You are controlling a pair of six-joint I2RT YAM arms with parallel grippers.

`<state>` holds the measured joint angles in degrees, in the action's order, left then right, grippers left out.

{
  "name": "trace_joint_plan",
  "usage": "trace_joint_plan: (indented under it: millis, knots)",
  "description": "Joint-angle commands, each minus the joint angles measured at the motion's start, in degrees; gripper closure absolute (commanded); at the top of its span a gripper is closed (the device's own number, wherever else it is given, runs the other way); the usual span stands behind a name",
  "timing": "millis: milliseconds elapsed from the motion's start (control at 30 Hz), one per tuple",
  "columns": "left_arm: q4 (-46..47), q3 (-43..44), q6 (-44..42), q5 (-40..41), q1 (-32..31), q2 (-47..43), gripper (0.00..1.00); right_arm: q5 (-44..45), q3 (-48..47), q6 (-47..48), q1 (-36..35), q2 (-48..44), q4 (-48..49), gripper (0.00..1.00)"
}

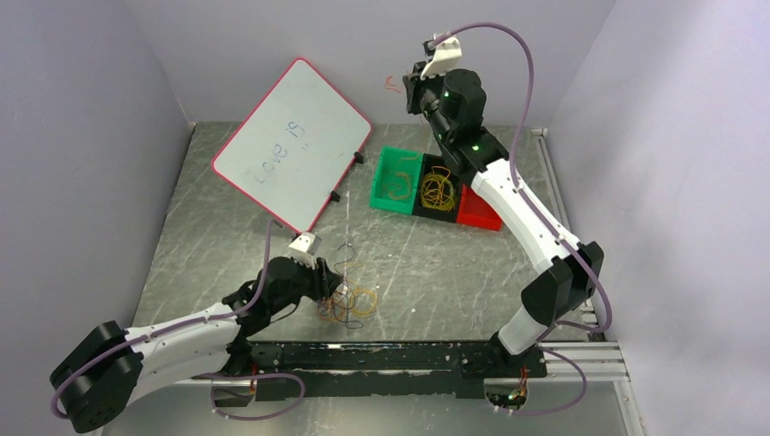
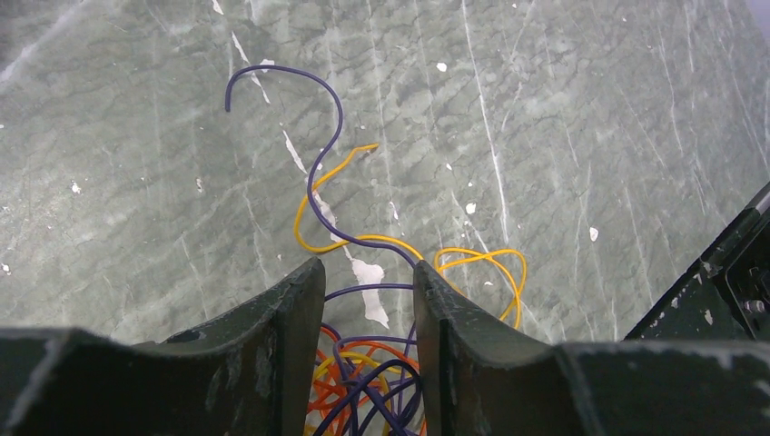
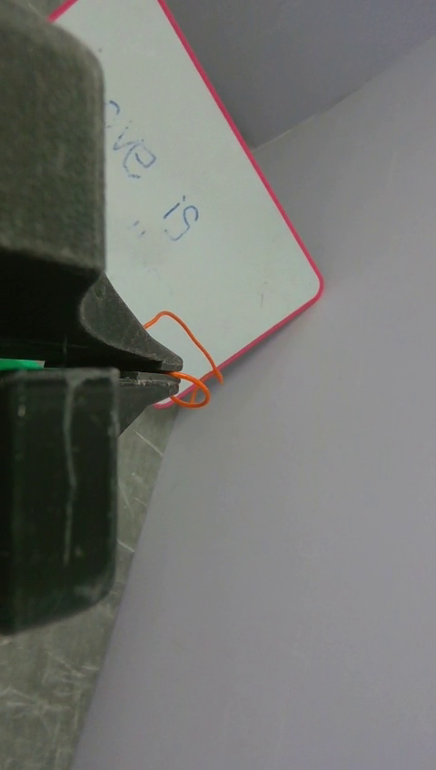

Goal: Untangle the cables

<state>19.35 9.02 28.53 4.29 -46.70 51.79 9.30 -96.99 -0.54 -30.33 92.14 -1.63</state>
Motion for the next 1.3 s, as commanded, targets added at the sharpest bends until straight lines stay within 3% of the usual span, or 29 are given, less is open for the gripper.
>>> trace_joint_plan:
  millis: [0, 233, 867, 1267]
  knots:
    - [-0.5, 2.4, 0.1, -0.3, 0.3, -0.7, 0.54, -4.7, -1.2, -1.4, 1.7, 2.5, 5.7, 1.0]
    - [-0.4, 1.5, 0.5, -0.4, 0.2, -2.1, 0.53, -8.6, -2.2, -0.9, 4.3, 8.0, 8.4, 1.0]
    - [-2.9, 0.7, 1.2, 1.1, 0.3, -4.6, 0.52, -7.1, 19.1, -4.6, 5.4, 4.4, 11.4, 1.0]
    - [-4.0, 0.4, 1.7, 1.7, 0.3, -5.6, 0.52, -7.8, 17.9, -5.3, 5.4, 8.4, 5.2, 1.0]
